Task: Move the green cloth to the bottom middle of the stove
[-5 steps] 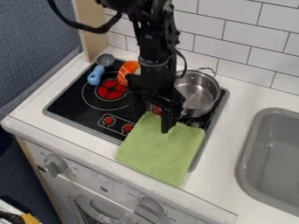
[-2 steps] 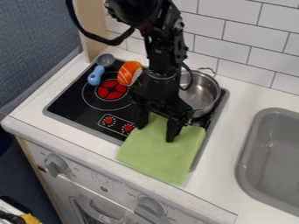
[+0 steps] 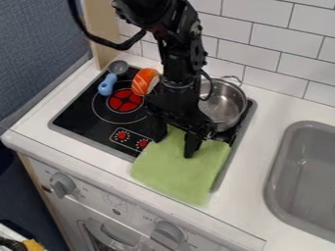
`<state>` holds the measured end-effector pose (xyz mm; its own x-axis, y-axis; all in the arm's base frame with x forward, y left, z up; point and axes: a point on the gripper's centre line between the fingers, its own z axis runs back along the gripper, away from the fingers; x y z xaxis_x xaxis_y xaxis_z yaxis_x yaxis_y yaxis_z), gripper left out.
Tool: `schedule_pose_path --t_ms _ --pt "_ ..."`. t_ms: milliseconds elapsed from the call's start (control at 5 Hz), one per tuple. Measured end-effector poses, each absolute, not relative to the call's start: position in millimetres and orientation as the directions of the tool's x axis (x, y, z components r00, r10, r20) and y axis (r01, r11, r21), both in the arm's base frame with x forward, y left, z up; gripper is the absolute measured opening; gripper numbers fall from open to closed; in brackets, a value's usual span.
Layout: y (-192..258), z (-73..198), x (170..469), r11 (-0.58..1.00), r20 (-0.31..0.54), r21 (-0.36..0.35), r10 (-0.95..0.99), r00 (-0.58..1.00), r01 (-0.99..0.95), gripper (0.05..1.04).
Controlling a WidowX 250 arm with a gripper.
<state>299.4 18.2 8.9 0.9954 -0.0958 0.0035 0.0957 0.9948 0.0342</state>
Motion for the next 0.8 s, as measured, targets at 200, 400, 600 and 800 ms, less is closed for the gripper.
schedule_pose_path --t_ms 200,400,600,800 --pt "56.6 9.2 301.4 0.993 0.004 0.065 -0.100 0.995 0.099 1.001" --pt "88.1 9.3 301.8 0.990 0.000 0.091 -0.104 0.995 0.104 1.001" --pt "114.7 10.1 297.1 0.988 -0.024 0.118 -0.099 0.995 0.101 1.001" --pt "132.1 11.3 290.0 0.985 -0.052 0.135 -0.102 0.993 0.108 1.001"
